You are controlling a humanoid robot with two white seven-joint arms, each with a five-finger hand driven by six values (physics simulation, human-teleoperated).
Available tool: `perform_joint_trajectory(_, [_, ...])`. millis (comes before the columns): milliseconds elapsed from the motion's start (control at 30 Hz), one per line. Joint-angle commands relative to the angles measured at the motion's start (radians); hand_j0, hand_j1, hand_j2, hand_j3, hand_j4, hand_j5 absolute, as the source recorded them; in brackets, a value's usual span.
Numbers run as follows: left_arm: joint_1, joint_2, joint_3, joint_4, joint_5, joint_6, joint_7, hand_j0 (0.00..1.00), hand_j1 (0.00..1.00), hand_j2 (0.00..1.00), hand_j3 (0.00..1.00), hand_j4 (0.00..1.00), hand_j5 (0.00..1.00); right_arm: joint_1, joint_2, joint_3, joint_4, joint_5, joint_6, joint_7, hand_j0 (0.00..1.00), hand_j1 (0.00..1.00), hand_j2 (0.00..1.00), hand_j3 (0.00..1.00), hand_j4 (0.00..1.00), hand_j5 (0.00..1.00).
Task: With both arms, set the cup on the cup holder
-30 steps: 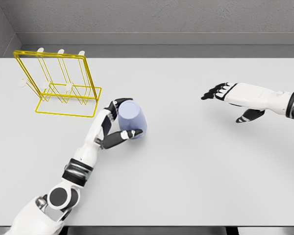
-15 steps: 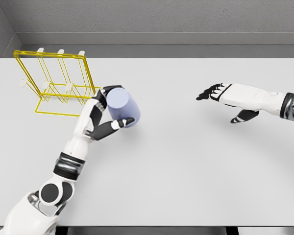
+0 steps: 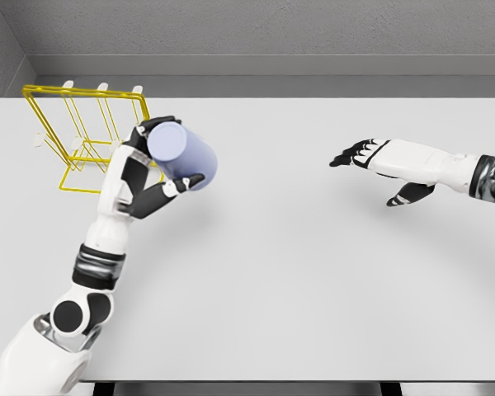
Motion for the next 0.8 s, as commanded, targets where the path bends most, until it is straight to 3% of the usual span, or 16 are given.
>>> perform_joint_trajectory(0, [0.003, 0.002, 0.023, -0.001, 0.003, -0.012, 0.0, 0.63, 0.63, 0.63, 0.63, 0.63, 0.63, 0.0, 0.0, 0.0, 0.001, -0.006, 0.003, 0.0, 1.0, 1.0, 1.0, 1.0, 1.0, 1.0])
perform_joint_trajectory(767, [0.017, 0.094, 0.125, -0.001, 0.075, -0.049, 0.0, 0.62, 0.62, 0.62, 0.62, 0.62, 0.62, -0.002, 0.025, 0.006, 0.001, -0.003, 0.003, 0.0, 1.0, 1.0, 1.0, 1.0, 1.0, 1.0])
